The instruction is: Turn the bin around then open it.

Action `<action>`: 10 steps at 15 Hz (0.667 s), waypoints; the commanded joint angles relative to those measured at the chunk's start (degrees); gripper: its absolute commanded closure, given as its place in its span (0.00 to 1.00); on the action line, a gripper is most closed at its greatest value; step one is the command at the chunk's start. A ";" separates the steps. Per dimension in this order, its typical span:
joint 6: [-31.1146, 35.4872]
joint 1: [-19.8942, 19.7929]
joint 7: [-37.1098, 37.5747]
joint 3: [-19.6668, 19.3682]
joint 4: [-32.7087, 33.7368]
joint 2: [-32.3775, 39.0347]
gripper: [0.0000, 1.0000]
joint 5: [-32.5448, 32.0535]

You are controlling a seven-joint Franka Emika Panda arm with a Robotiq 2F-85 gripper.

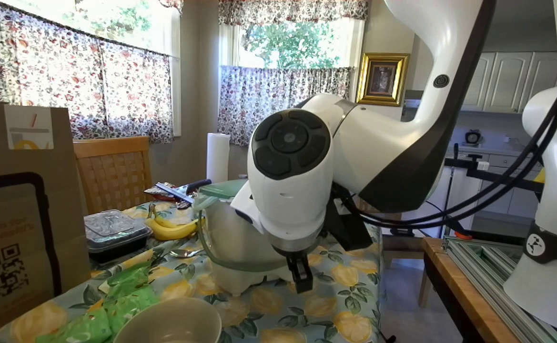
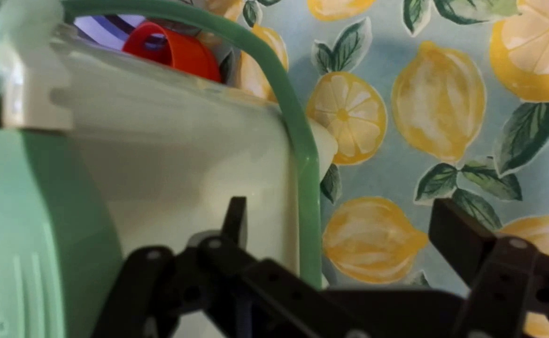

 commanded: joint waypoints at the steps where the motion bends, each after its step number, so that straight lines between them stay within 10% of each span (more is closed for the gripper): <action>1: -1.78 1.32 1.91 -1.77 4.17 4.97 0.00 -5.76; 10: 1.16 0.86 6.74 -1.31 10.35 11.42 0.00 -10.64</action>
